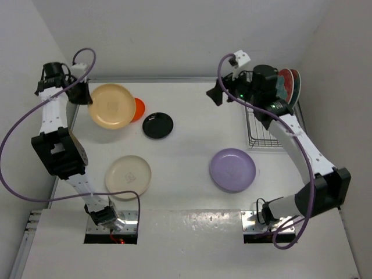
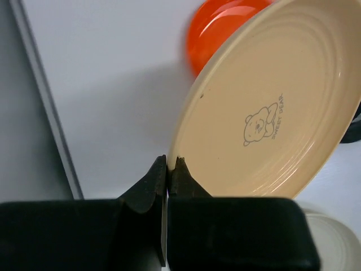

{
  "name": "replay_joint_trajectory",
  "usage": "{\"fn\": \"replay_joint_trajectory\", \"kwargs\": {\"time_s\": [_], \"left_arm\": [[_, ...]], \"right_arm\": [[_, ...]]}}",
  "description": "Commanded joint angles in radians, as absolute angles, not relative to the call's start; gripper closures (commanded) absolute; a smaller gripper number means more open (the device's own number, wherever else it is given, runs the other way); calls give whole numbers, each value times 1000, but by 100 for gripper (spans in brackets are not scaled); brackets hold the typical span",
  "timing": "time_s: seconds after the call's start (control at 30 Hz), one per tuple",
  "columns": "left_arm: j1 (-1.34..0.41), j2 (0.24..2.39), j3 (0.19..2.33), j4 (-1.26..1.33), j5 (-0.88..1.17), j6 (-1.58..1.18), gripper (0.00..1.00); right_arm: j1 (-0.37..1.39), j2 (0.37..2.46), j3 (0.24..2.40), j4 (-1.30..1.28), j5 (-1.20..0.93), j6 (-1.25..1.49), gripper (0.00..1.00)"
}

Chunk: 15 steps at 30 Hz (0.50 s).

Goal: Load the plates into the dish rack

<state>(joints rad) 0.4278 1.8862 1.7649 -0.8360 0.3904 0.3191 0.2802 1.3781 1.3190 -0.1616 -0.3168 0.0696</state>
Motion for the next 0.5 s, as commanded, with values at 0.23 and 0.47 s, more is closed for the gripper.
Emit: {"fn": "replay_joint_trajectory", "kwargs": {"time_s": [0.23, 0.47], "left_arm": [[42, 1801, 1919, -891, 672, 333, 100], [-23, 1821, 1954, -910, 770, 313, 100]], "right_arm": [[437, 1709, 1480, 75, -578, 509, 11], [463, 1793, 1433, 89, -542, 551, 29]]}}
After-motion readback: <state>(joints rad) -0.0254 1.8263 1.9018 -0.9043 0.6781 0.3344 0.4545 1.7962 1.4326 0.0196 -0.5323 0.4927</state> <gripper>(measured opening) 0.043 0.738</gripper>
